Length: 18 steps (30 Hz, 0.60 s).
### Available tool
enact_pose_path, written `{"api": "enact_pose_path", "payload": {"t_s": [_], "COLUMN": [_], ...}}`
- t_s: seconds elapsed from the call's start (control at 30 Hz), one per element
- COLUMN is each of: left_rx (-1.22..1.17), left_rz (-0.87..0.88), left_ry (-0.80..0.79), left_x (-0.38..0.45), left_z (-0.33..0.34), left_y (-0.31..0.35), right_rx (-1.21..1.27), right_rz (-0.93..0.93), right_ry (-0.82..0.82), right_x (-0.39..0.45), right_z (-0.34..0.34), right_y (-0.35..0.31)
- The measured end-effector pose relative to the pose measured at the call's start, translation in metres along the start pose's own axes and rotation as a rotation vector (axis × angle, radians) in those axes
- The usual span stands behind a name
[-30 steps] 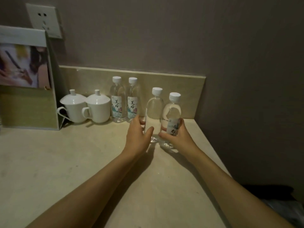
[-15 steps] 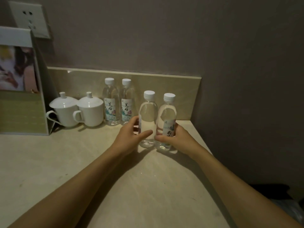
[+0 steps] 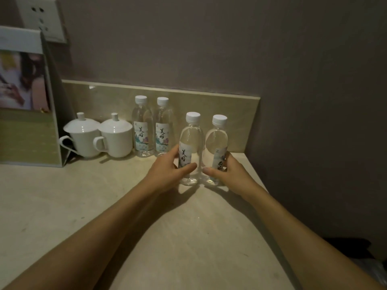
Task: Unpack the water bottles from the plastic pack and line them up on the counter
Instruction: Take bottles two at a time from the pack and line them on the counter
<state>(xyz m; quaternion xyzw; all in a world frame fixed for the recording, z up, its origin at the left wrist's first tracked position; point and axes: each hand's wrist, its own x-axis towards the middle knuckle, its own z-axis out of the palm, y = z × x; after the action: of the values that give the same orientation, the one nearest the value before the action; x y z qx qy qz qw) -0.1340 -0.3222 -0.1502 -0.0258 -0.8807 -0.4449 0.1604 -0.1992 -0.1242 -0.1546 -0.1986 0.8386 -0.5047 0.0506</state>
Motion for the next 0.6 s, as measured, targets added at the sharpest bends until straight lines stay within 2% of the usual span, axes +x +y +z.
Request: {"api": "enact_pose_path", "payload": {"t_s": [0.07,0.2,0.3,0.43,0.6], "left_rx": [-0.043,0.039,0.082,0.062,0.084], "left_rz": [-0.031,-0.090,-0.119,-0.116,-0.110], "left_ry": [0.003,0.240,0.380,0.419,0.446], "left_x": [-0.002,-0.007,-0.006,-0.005,-0.004], "left_z": [-0.003,0.013,0.025,0.031,0.034], "left_y": [0.001,0.007,0.009,0.009,0.008], "right_rx": [-0.016,-0.086,-0.113,-0.145,-0.169], "right_rz": [-0.001,0.034,0.057,0.063,0.055], "right_ry": [0.030,0.150,0.159,0.129,0.179], "right_x": [0.000,0.002,0.002,-0.002,-0.004], "right_z": [0.004,0.016,0.019,0.018,0.022], "right_y": [0.000,-0.003,-0.006,-0.006,-0.007]}}
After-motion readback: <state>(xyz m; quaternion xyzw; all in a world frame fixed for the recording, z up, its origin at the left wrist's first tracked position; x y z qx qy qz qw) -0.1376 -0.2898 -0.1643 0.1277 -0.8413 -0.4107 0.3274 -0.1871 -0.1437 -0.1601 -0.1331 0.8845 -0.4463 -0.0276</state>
